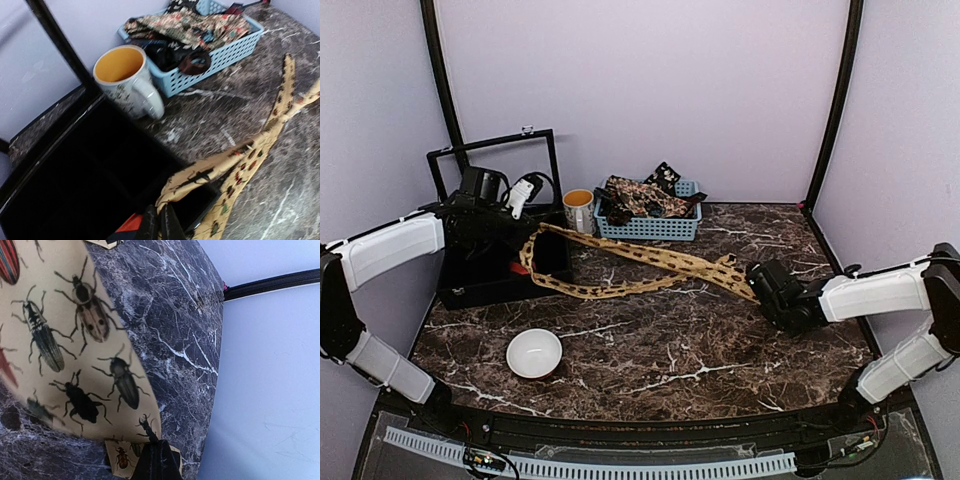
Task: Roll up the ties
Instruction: Flatten out the tie at the center of the board.
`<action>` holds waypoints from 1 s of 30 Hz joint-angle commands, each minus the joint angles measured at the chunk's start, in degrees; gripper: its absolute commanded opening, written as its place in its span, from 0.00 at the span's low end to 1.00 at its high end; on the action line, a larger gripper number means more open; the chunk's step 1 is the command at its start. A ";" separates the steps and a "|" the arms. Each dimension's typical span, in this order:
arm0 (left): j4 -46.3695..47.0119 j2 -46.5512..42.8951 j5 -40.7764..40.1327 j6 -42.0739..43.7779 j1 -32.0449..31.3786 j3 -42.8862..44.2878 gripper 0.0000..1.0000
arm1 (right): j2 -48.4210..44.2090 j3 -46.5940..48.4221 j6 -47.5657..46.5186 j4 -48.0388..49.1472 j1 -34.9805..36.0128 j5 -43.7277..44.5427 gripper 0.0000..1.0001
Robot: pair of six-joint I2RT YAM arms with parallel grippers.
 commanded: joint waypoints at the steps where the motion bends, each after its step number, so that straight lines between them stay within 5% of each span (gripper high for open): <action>1: 3.44 -3.67 -7.61 1.37 3.98 -5.87 0.00 | 3.41 -1.04 -1.13 6.81 1.32 4.14 0.00; 7: -2.46 -2.35 4.65 14.04 2.40 -8.62 0.00 | 6.52 -1.93 -2.67 9.61 8.32 -2.01 0.00; 16: 2.33 -4.85 -11.74 22.72 1.26 -18.45 0.04 | 16.56 -0.17 -0.43 6.26 21.18 -1.22 0.00; 18: 2.50 -5.25 -11.67 20.02 2.24 -18.13 0.16 | 18.40 0.25 0.67 5.16 23.37 -0.89 0.00; 23: 5.38 -10.61 -0.89 14.52 3.06 -16.37 0.74 | 21.68 1.28 2.32 2.43 27.27 -2.28 0.00; 30: 1.72 -4.81 18.35 9.83 -2.25 -3.94 0.76 | 24.50 2.09 4.21 -0.42 29.21 -3.79 0.00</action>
